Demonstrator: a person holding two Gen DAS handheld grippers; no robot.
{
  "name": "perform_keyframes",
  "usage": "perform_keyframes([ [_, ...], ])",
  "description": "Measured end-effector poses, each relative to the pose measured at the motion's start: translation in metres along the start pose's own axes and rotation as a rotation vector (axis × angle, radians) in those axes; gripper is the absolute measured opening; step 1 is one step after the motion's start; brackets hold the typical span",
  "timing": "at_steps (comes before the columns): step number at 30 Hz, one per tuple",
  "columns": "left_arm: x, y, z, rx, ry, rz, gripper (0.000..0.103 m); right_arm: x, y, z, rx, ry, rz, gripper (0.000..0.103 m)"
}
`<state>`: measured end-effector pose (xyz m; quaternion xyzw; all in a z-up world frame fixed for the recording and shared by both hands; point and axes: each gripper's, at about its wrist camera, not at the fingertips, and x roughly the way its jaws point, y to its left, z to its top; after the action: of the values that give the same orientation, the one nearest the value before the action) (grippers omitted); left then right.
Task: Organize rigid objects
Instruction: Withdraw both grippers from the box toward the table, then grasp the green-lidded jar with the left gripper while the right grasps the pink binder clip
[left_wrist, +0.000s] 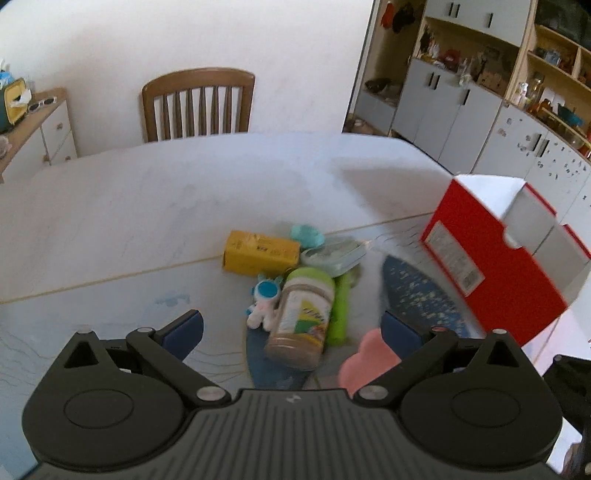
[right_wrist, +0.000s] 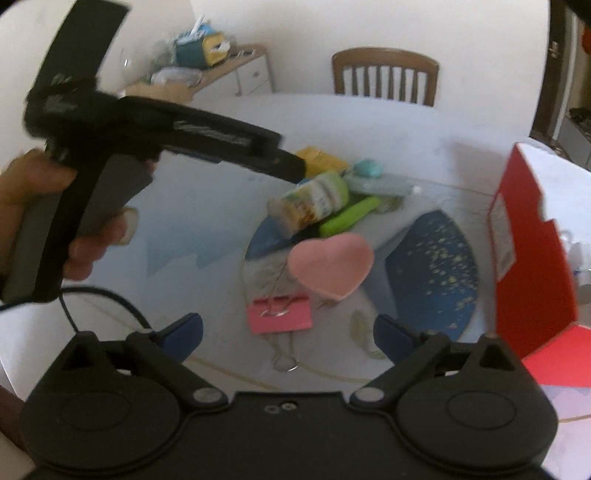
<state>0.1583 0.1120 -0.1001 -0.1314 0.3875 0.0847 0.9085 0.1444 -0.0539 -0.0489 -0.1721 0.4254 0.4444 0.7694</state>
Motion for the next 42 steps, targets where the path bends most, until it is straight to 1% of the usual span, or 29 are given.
perform_keyframes([
  [2, 0.008, 0.005, -0.002, -0.013, 0.009, -0.005, 0.103, 0.007, 0.004, -0.001, -0.011, 0.014, 0.006, 0.096],
  [6, 0.022, 0.011, -0.004, -0.003, 0.022, -0.009, 0.103, 0.019, 0.014, -0.003, -0.066, 0.026, -0.002, 0.095],
  [10, 0.032, 0.011, -0.006, 0.038, 0.028, -0.002, 0.102, 0.03, 0.02, -0.004, -0.099, 0.042, -0.005, 0.089],
  [12, 0.035, 0.011, -0.005, 0.05, 0.021, 0.012, 0.102, 0.036, 0.021, -0.004, -0.102, 0.048, -0.007, 0.086],
  [14, 0.037, 0.011, -0.005, 0.063, 0.018, 0.012, 0.102, 0.04, 0.02, -0.003, -0.106, 0.05, -0.007, 0.082],
  [16, 0.04, 0.008, -0.006, 0.086, 0.015, 0.009, 0.099, 0.043, 0.019, -0.003, -0.108, 0.051, -0.011, 0.079],
  [17, 0.041, 0.005, -0.006, 0.104, 0.016, 0.007, 0.097, 0.045, 0.019, -0.003, -0.11, 0.054, -0.013, 0.077],
  [19, 0.044, 0.0, -0.006, 0.129, 0.016, 0.006, 0.094, 0.049, 0.019, -0.003, -0.116, 0.059, -0.023, 0.075],
  [20, 0.045, -0.001, -0.007, 0.139, 0.014, 0.008, 0.09, 0.051, 0.019, -0.003, -0.117, 0.061, -0.025, 0.074],
  [22, 0.048, -0.003, -0.007, 0.148, 0.016, 0.009, 0.081, 0.053, 0.019, -0.002, -0.12, 0.063, -0.024, 0.072],
  [24, 0.051, -0.003, -0.006, 0.147, 0.019, 0.011, 0.069, 0.055, 0.019, -0.001, -0.128, 0.058, -0.025, 0.07],
  [28, 0.053, -0.007, -0.006, 0.173, 0.008, 0.006, 0.064, 0.059, 0.02, -0.001, -0.139, 0.061, -0.03, 0.063],
  [30, 0.055, -0.011, -0.006, 0.194, 0.008, -0.001, 0.056, 0.061, 0.02, -0.002, -0.147, 0.059, -0.034, 0.062],
  [37, 0.06, -0.02, -0.007, 0.249, 0.009, 0.009, 0.049, 0.062, 0.022, 0.0, -0.165, 0.05, -0.046, 0.057],
  [38, 0.06, -0.021, -0.007, 0.257, 0.007, 0.006, 0.044, 0.062, 0.022, 0.0, -0.166, 0.049, -0.045, 0.055],
  [39, 0.06, -0.023, -0.007, 0.265, 0.008, 0.003, 0.042, 0.061, 0.022, 0.0, -0.166, 0.046, -0.046, 0.052],
  [40, 0.06, -0.024, -0.007, 0.272, 0.009, 0.009, 0.042, 0.061, 0.022, 0.001, -0.163, 0.044, -0.049, 0.048],
  [42, 0.06, -0.026, -0.007, 0.278, 0.012, 0.014, 0.042, 0.061, 0.022, 0.001, -0.157, 0.046, -0.05, 0.048],
])
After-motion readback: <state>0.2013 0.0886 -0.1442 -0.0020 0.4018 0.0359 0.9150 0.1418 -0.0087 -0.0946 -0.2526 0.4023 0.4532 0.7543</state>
